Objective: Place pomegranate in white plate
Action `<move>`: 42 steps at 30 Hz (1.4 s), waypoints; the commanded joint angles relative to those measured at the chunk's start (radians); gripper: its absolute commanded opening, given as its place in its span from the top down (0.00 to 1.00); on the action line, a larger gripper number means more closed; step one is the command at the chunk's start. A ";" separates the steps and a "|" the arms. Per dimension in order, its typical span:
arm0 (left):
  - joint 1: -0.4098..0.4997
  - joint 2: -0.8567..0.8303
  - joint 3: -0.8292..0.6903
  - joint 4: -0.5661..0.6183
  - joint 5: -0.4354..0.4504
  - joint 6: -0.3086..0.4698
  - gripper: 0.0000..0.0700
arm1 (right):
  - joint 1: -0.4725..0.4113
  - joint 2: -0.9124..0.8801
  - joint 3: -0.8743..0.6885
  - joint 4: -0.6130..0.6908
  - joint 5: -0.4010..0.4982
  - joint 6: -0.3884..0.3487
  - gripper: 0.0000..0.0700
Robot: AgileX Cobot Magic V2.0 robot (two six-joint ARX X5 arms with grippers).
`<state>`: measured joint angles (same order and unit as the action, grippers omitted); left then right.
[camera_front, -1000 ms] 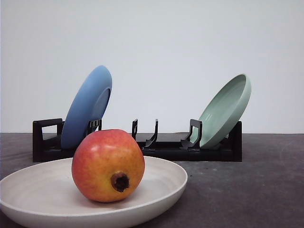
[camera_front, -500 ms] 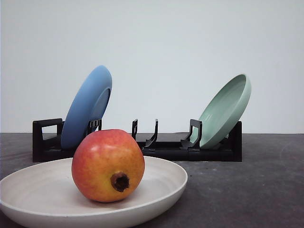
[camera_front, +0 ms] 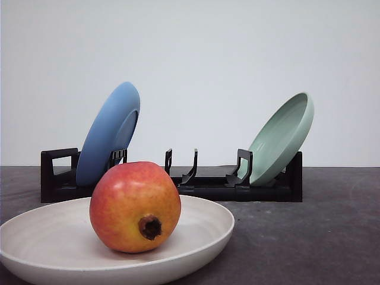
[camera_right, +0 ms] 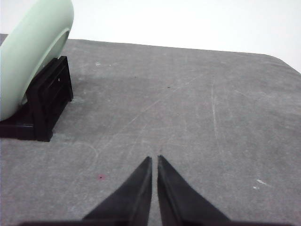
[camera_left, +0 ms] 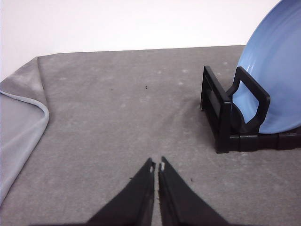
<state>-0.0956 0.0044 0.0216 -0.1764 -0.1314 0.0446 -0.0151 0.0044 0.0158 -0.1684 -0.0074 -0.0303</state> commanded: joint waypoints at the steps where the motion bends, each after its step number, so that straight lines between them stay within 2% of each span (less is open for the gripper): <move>1: 0.000 -0.002 -0.010 -0.004 0.003 0.007 1.00 | -0.002 -0.001 -0.005 0.011 0.000 -0.004 0.97; 42: 0.000 -0.002 -0.010 -0.004 0.003 0.007 1.00 | -0.002 -0.001 -0.005 0.011 0.000 -0.004 0.97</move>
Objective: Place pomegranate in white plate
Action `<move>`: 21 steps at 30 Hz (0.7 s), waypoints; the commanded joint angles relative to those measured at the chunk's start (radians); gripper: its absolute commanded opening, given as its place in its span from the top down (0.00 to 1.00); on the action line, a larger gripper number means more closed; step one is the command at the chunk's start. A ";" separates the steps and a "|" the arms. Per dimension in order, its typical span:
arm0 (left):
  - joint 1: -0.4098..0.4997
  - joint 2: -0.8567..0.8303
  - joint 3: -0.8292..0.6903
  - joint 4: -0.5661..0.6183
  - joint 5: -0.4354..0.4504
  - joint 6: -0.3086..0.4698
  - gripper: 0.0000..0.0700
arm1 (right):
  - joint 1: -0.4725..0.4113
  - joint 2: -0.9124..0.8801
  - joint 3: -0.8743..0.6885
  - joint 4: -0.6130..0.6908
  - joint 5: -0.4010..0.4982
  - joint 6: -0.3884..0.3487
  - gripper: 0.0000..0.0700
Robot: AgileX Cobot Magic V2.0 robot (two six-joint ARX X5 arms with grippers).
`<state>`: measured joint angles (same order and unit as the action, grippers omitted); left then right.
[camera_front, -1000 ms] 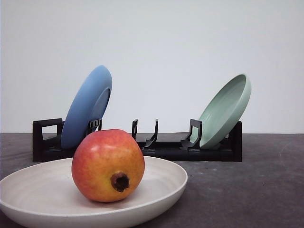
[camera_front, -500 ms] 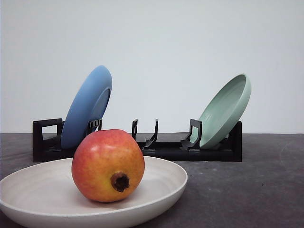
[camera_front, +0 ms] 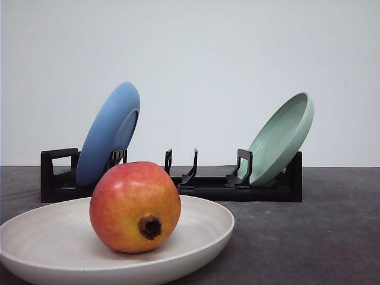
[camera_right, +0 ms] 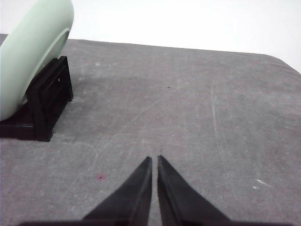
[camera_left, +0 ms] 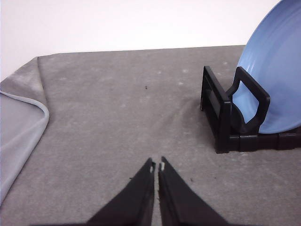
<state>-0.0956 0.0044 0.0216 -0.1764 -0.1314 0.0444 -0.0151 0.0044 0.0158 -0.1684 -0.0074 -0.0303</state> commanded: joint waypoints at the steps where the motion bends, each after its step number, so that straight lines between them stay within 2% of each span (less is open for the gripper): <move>1: 0.000 -0.002 -0.010 -0.004 0.003 0.007 1.00 | -0.002 -0.001 -0.005 0.011 0.000 -0.004 0.97; 21: 0.000 -0.002 -0.010 -0.004 0.003 0.007 1.00 | -0.002 -0.001 -0.005 0.011 0.000 -0.004 0.97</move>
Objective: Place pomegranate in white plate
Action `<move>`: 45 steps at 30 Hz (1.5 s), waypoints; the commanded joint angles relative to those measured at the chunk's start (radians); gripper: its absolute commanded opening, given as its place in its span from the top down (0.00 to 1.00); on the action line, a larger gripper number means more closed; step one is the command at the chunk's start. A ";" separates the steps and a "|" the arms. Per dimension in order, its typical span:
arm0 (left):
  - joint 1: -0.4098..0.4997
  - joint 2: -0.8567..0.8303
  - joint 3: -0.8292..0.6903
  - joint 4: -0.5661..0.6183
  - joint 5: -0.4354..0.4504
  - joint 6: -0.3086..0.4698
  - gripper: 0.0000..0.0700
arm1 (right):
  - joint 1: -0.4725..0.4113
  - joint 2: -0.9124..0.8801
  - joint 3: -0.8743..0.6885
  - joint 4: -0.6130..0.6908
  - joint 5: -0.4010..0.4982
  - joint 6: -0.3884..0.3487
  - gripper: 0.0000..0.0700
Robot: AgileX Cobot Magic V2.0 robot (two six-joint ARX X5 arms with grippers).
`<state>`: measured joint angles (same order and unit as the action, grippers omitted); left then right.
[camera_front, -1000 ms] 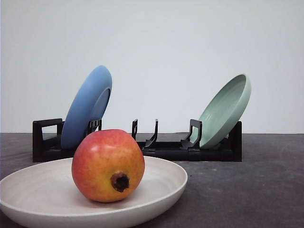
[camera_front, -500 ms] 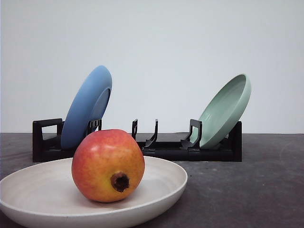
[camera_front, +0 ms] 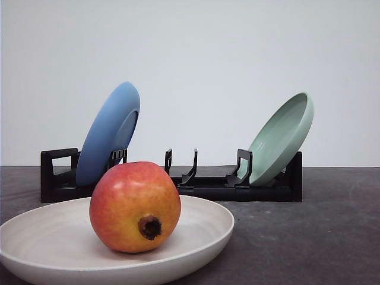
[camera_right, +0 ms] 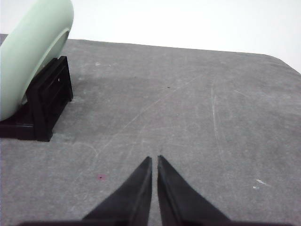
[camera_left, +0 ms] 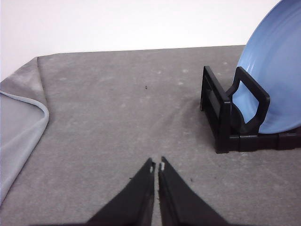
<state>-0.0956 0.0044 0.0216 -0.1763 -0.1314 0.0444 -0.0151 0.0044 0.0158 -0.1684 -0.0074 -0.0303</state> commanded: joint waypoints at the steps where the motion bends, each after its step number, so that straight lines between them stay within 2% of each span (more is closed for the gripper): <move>1: 0.000 -0.002 -0.010 -0.004 0.003 0.007 1.00 | -0.002 -0.001 -0.005 0.011 0.000 -0.004 0.97; 45: 0.000 -0.002 -0.010 -0.004 0.003 0.007 1.00 | -0.002 -0.001 -0.005 0.011 0.000 -0.004 0.97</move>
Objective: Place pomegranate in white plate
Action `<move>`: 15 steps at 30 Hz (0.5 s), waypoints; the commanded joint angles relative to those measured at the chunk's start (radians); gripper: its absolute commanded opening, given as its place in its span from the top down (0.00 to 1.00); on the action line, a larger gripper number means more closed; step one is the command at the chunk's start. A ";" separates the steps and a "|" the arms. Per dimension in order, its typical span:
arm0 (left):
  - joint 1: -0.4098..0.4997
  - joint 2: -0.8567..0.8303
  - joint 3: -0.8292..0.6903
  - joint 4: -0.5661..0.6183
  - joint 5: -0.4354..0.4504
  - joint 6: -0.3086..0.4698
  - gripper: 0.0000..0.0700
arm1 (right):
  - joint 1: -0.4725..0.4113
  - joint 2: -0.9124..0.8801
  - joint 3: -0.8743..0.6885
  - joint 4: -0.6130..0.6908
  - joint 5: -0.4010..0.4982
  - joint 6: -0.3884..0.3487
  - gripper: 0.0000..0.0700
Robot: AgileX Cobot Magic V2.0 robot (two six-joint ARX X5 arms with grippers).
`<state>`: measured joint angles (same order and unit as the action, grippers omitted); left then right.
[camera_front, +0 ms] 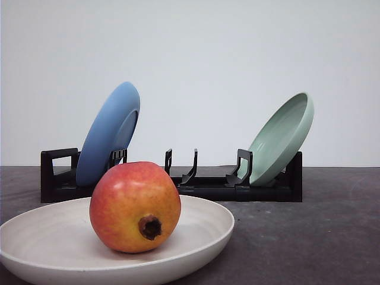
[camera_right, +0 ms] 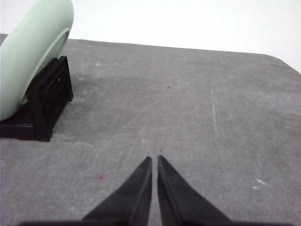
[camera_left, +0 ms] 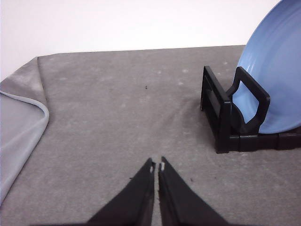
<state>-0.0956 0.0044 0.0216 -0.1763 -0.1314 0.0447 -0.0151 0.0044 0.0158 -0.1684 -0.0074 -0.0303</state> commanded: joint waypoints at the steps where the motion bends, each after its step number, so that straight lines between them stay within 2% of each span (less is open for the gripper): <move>1: 0.000 -0.002 -0.010 -0.004 0.003 0.007 1.00 | -0.002 -0.001 -0.005 0.011 0.000 -0.004 0.97; 15: 0.000 -0.002 -0.010 -0.004 0.003 0.007 1.00 | -0.002 -0.001 -0.005 0.011 0.000 -0.004 0.97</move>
<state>-0.0956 0.0044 0.0216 -0.1764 -0.1314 0.0448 -0.0151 0.0044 0.0158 -0.1684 -0.0074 -0.0303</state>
